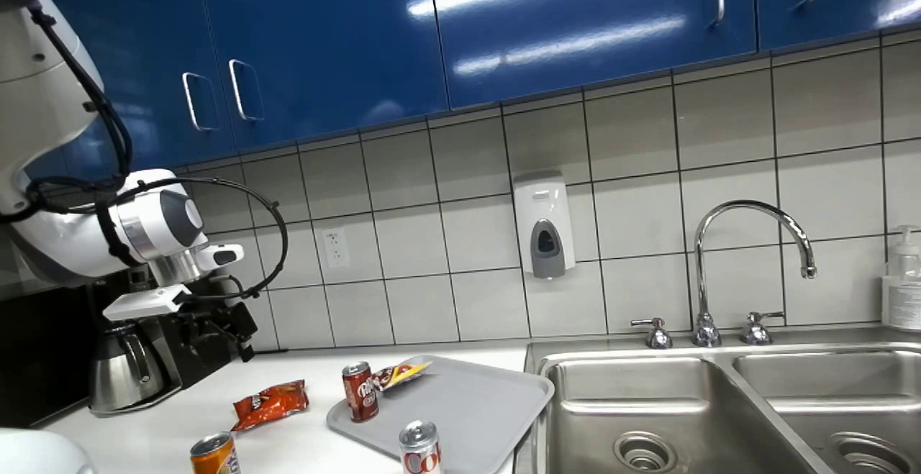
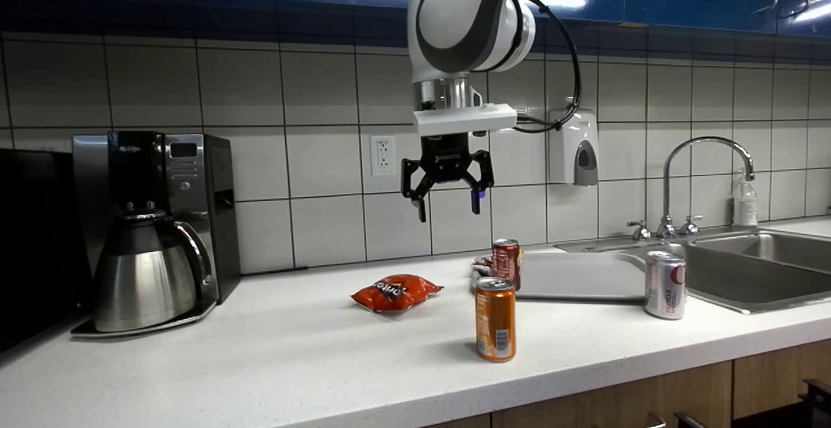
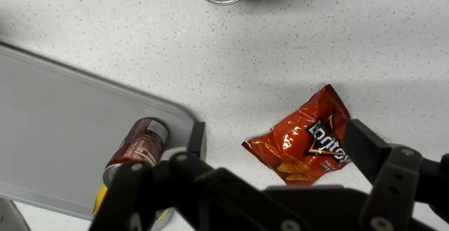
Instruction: Put the cans on the grey tray.
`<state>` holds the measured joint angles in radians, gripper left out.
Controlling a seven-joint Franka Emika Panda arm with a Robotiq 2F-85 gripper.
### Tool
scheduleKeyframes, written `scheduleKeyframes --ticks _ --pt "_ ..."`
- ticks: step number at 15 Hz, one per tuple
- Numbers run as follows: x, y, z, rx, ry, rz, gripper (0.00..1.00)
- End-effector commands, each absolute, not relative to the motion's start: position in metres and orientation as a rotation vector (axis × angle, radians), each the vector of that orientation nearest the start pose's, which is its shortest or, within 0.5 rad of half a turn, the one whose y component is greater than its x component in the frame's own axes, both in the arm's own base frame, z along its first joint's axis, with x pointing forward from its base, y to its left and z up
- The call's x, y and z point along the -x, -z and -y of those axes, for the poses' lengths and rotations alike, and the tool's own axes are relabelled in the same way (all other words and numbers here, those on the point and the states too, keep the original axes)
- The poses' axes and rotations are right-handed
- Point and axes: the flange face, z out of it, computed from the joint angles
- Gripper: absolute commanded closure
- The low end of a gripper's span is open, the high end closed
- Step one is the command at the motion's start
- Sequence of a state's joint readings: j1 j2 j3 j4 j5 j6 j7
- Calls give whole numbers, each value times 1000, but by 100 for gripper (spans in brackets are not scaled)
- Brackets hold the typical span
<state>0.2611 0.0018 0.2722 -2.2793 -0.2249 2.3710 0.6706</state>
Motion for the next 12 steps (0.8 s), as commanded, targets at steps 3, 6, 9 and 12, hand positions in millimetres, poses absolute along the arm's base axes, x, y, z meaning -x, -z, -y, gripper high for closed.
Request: scheduleKeyframes --ticks 3,6,9,12 --pt "-449 -336 -262 3262 194 -72 0" --pt "-447 -320 -257 3260 133 -91 0" --pt "-446 -310 -251 3256 96 -95 0" --pt "-442 -302 -245 3248 60 -103 0"
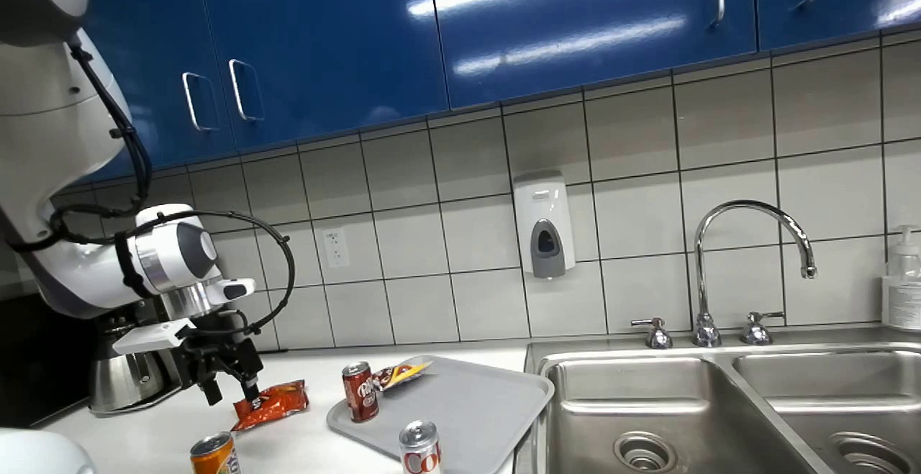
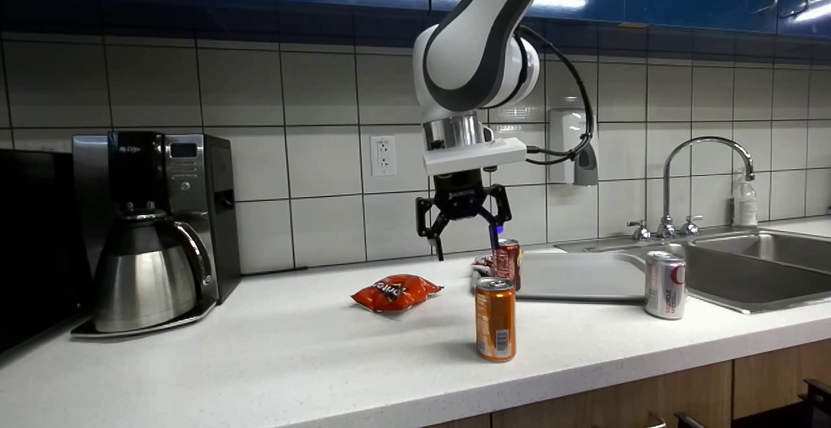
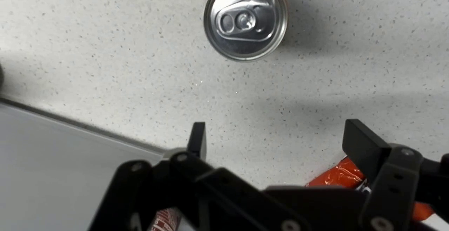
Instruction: Put the cans on the grey tray.
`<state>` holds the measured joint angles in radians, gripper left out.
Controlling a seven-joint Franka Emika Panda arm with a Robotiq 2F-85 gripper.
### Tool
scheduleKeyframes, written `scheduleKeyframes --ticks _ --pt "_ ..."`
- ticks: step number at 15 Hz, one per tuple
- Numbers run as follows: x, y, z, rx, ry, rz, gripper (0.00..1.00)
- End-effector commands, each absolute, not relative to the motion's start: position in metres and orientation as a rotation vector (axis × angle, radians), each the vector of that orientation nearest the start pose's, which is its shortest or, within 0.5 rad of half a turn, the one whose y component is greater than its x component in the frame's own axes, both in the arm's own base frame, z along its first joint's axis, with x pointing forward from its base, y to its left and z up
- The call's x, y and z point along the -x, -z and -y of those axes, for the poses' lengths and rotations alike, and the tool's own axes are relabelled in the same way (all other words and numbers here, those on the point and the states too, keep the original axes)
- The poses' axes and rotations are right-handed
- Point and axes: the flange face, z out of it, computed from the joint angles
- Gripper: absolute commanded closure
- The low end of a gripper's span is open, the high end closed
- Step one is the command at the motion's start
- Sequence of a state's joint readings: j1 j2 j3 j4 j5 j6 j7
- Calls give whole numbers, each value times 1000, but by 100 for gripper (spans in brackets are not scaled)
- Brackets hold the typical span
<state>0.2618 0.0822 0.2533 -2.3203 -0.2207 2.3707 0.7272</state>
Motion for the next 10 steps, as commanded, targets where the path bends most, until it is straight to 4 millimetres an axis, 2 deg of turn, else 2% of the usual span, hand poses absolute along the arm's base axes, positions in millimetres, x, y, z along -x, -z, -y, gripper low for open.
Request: scheduleKeyframes --ticks 1,10 --pt "-441 -299 -243 3248 48 -107 0" --pt "-423 -277 -236 3211 -70 -151 0"
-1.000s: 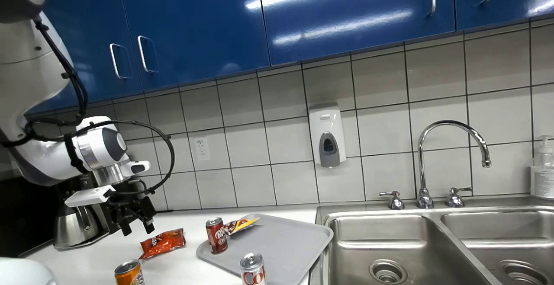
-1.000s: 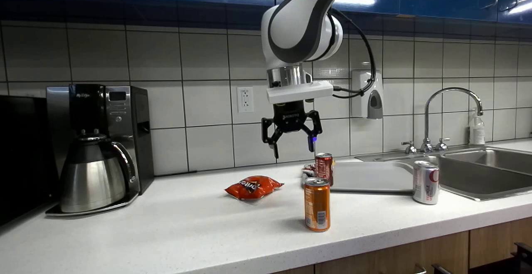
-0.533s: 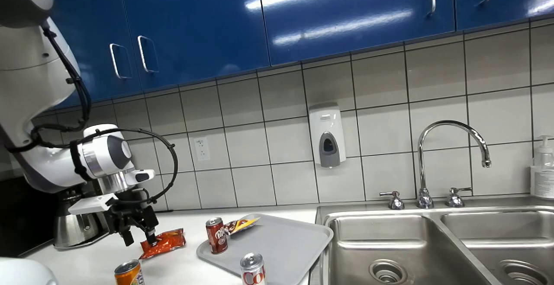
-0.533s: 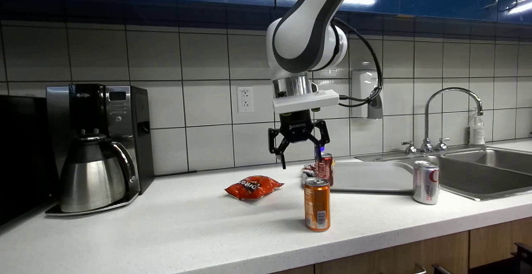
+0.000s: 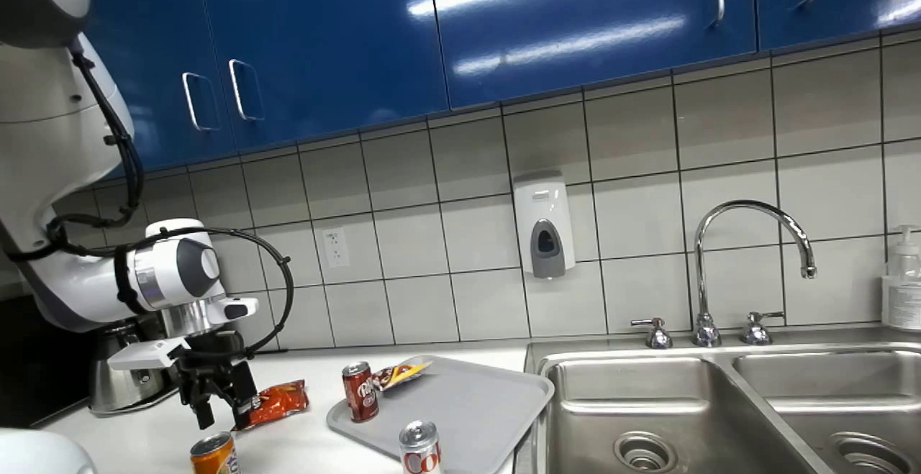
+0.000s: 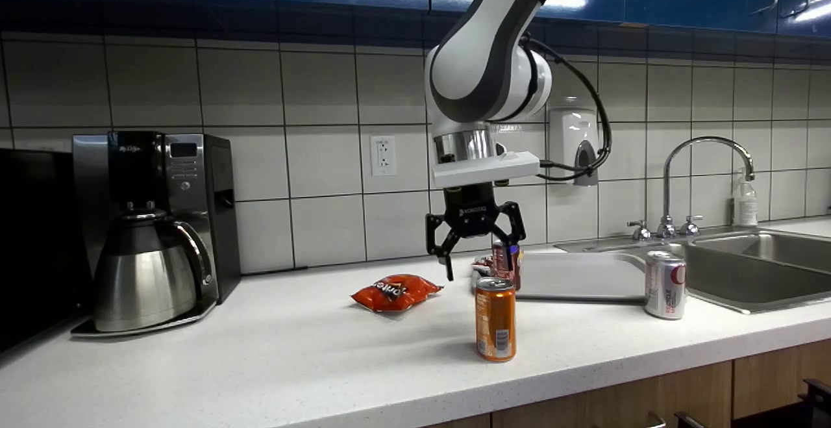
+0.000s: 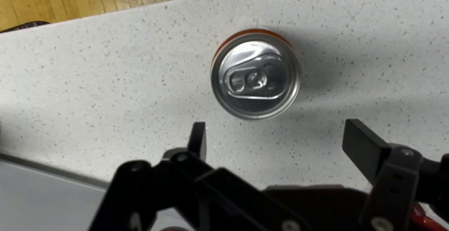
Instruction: Put the cans on the grey tray.
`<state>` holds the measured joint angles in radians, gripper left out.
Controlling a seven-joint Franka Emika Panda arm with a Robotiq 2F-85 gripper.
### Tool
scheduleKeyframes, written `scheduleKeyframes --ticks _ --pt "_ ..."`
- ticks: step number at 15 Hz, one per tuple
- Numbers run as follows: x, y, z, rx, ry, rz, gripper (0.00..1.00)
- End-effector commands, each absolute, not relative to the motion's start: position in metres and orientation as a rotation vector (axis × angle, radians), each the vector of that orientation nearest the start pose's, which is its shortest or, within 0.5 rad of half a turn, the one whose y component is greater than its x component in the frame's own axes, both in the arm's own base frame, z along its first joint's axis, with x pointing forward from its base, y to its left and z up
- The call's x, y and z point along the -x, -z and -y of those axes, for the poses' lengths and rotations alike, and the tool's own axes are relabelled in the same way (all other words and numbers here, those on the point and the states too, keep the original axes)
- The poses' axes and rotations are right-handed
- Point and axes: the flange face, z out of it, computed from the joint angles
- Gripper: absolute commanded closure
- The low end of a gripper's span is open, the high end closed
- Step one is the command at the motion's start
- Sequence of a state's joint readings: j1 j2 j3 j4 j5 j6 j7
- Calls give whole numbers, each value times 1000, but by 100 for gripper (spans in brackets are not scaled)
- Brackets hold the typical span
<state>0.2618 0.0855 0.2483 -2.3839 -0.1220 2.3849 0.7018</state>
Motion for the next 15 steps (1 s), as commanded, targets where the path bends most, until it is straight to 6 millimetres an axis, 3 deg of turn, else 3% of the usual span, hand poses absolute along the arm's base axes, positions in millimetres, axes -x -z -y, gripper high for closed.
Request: scheduleKeyframes --ticks 1,15 --pt "-422 -275 -236 3209 -79 -158 0" --pt "-408 -259 -230 3204 -140 -159 0"
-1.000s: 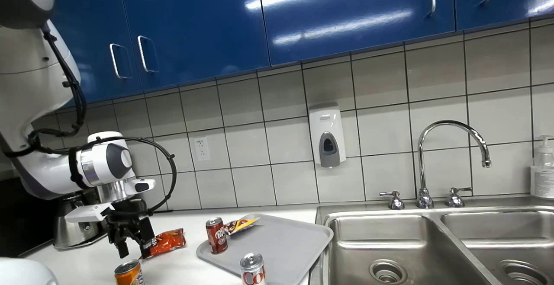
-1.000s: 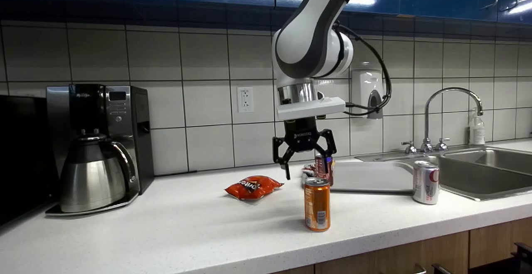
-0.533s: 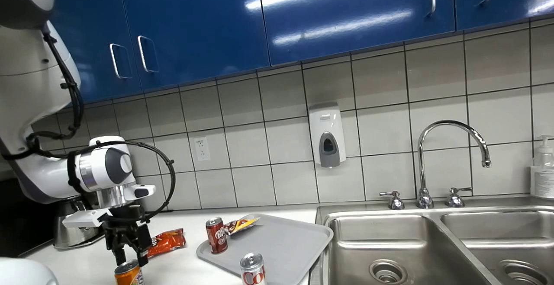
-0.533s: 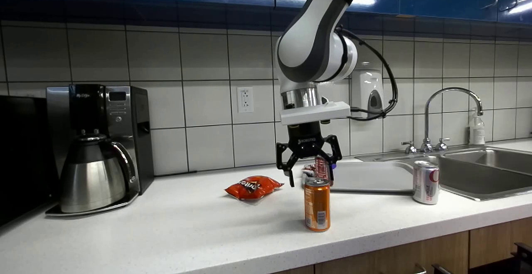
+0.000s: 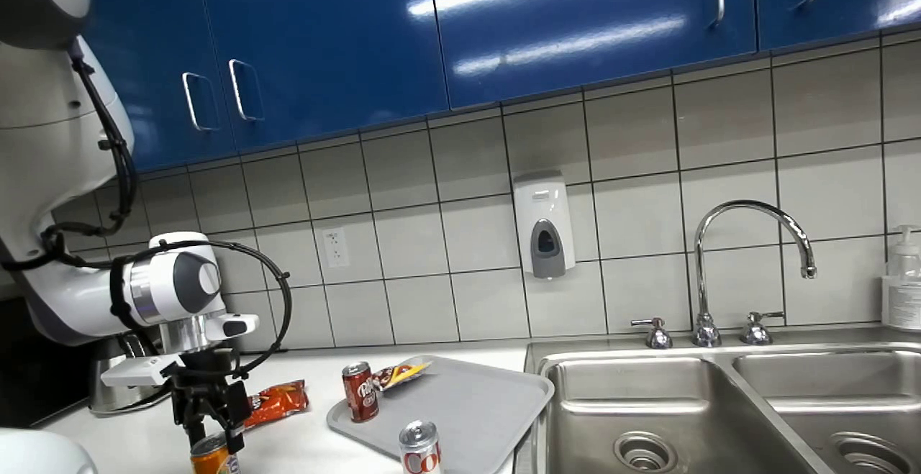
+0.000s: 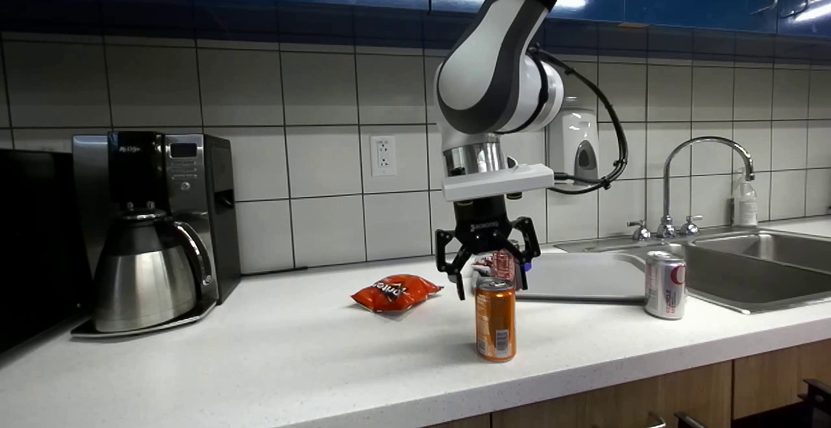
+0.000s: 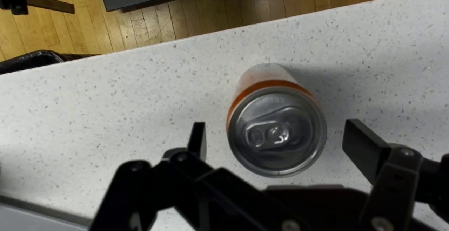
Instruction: Put the cans on the grey tray.
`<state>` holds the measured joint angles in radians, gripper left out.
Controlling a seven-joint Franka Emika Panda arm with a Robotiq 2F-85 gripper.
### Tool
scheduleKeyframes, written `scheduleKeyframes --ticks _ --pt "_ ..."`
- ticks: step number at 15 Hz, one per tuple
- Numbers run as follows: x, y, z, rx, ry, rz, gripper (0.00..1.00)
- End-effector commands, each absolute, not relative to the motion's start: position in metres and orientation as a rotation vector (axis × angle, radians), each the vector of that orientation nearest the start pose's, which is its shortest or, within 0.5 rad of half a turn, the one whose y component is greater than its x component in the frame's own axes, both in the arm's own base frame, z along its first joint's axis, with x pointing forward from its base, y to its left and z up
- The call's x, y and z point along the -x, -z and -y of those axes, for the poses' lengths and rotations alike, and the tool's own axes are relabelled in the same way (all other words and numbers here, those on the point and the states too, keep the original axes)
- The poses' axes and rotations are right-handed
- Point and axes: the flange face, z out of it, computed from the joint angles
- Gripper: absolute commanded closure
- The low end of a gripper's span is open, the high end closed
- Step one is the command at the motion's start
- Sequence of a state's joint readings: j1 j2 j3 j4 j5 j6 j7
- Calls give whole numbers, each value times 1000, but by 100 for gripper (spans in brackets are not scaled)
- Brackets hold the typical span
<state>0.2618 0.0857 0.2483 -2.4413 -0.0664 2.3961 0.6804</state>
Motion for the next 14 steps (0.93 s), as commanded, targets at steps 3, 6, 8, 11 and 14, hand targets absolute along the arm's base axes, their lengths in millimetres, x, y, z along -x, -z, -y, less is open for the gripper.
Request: scheduleKeyframes --ticks 3,6,8,11,14 --pt "-407 -257 -231 3199 -146 -145 0" --pt "-405 -254 -233 3196 -157 -123 0" --pt "-404 -251 -234 3196 -166 -111 0" --pt "-404 -249 -233 3199 -169 -108 0" --pt "-406 -248 -232 3199 -166 -112 0"
